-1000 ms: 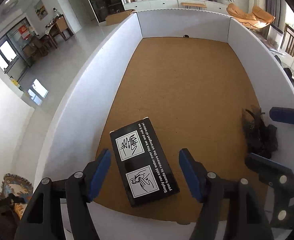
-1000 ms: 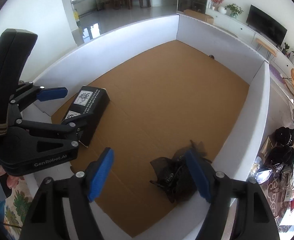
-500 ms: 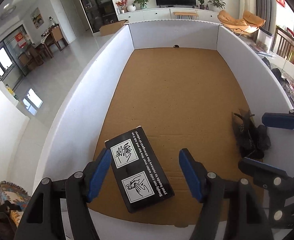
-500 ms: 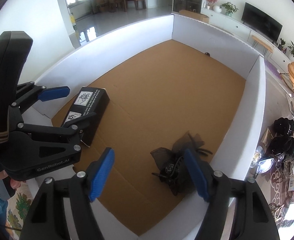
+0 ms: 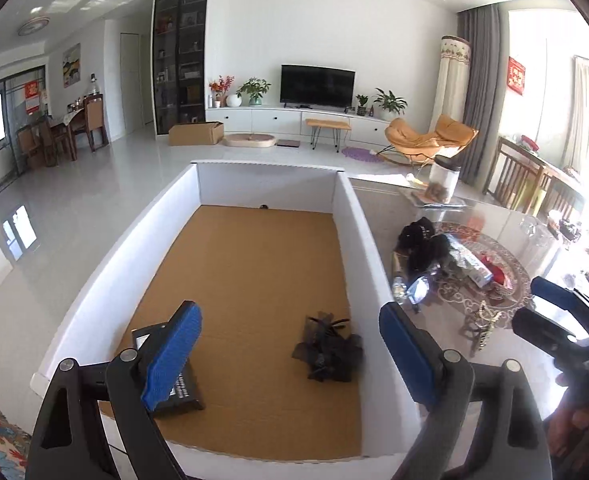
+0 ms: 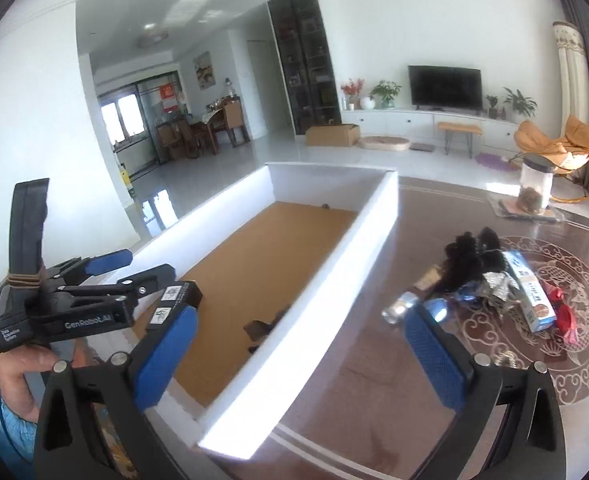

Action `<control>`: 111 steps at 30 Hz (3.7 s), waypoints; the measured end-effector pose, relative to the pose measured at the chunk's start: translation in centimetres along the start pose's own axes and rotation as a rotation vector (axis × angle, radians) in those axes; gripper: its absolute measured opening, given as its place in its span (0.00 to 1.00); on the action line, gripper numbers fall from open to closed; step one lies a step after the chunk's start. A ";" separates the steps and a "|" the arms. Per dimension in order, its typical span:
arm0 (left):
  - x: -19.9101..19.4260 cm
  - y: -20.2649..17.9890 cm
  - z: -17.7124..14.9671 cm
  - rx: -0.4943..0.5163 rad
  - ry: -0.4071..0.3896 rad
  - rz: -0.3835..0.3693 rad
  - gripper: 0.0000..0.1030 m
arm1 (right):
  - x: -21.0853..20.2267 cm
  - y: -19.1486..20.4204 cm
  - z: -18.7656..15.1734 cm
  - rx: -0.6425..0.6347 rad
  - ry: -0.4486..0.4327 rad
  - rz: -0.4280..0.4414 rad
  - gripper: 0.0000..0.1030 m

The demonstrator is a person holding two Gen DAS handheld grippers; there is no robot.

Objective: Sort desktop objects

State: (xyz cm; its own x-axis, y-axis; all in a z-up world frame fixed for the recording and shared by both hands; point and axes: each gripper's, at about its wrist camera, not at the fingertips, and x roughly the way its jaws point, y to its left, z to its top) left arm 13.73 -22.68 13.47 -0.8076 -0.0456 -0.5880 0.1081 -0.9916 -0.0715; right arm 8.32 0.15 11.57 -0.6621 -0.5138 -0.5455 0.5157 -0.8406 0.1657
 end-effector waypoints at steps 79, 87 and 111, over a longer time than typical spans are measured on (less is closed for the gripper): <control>19.3 -20.4 -7.2 0.229 0.327 -0.122 1.00 | 4.4 -20.9 -8.5 0.058 0.369 -0.309 1.00; 19.3 -20.4 -7.2 0.229 0.327 -0.122 1.00 | 4.4 -20.9 -8.5 0.058 0.368 -0.309 1.00; 19.3 -20.3 -7.2 0.229 0.327 -0.122 1.00 | 4.4 -20.9 -8.5 0.058 0.368 -0.309 1.00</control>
State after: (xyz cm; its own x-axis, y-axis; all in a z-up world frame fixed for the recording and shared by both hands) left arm 0.08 -2.52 -2.22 -0.5760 0.0778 -0.8138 -0.1382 -0.9904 0.0031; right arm -0.72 16.95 -1.30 -0.5378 -0.1525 -0.8292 0.2873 -0.9578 -0.0102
